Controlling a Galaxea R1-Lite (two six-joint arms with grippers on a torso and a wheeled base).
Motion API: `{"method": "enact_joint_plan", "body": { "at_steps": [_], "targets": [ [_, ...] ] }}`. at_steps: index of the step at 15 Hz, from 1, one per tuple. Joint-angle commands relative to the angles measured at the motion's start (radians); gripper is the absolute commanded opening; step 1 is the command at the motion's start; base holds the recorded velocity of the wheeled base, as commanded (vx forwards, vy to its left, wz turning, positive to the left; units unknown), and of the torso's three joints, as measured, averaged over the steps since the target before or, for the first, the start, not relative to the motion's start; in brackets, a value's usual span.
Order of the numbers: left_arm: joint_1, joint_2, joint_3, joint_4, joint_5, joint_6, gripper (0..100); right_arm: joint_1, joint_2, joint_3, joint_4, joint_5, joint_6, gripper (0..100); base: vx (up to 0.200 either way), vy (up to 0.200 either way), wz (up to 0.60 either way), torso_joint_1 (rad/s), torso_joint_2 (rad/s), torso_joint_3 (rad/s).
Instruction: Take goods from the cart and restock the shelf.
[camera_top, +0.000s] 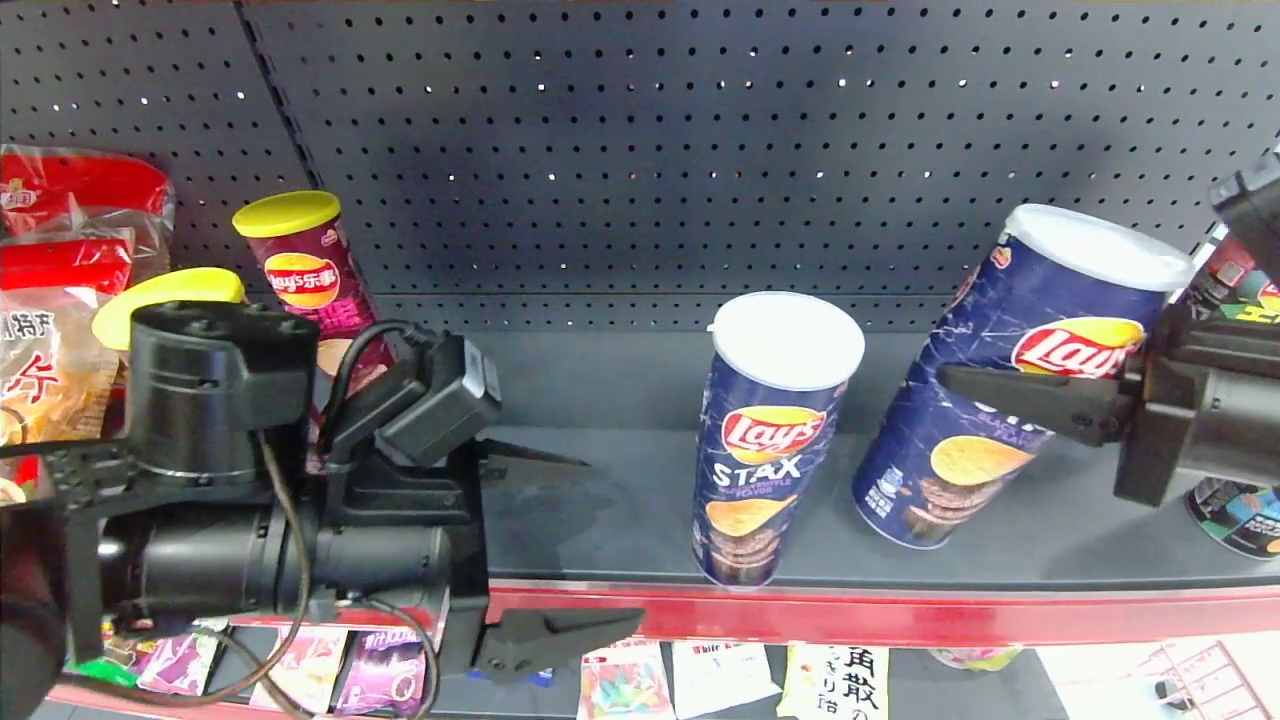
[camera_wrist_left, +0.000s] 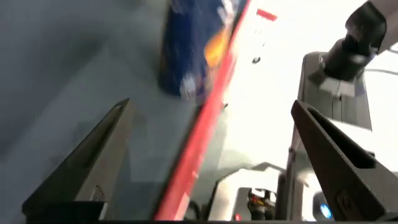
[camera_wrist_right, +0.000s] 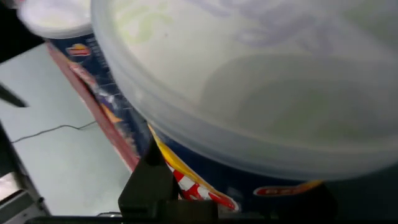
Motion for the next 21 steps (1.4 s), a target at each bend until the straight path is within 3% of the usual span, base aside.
{"method": "enact_joint_plan", "body": {
  "at_steps": [1, 5, 9, 12, 15, 21],
  "targets": [
    [0.006, -0.125, 0.098, 0.001, 0.015, -0.002, 100, -0.027, 0.107, -0.046, -0.014, 0.006, -0.050, 0, 0.000, 0.000, 0.00, 0.000, 0.00, 0.000],
    [0.006, -0.292, 0.198, 0.060, 0.049, -0.020, 100, -0.022, 0.227, -0.115, -0.112, 0.024, -0.075, 0, 0.000, 0.000, 0.00, 0.000, 0.00, 0.000],
    [0.006, -0.570, 0.221, 0.382, 0.115, -0.026, 100, 0.012, 0.329, -0.215, -0.116, 0.029, -0.081, 0, 0.000, 0.000, 0.00, 0.000, 0.00, 0.000],
    [0.006, -0.694, 0.224, 0.488, 0.166, -0.059, 100, 0.024, 0.386, -0.276, -0.115, 0.035, -0.084, 0, 0.000, 0.000, 0.00, 0.000, 0.00, 0.000],
    [0.007, -0.749, 0.228, 0.500, 0.216, -0.097, 100, 0.024, 0.432, -0.322, -0.115, 0.064, -0.107, 0, 0.000, 0.000, 0.00, 0.000, 0.00, 0.000],
    [0.007, -0.785, 0.254, 0.498, 0.244, -0.098, 100, 0.053, 0.466, -0.353, -0.115, 0.061, -0.105, 0, 0.000, 0.000, 0.00, 0.000, 0.00, 0.000]
  ]
}}
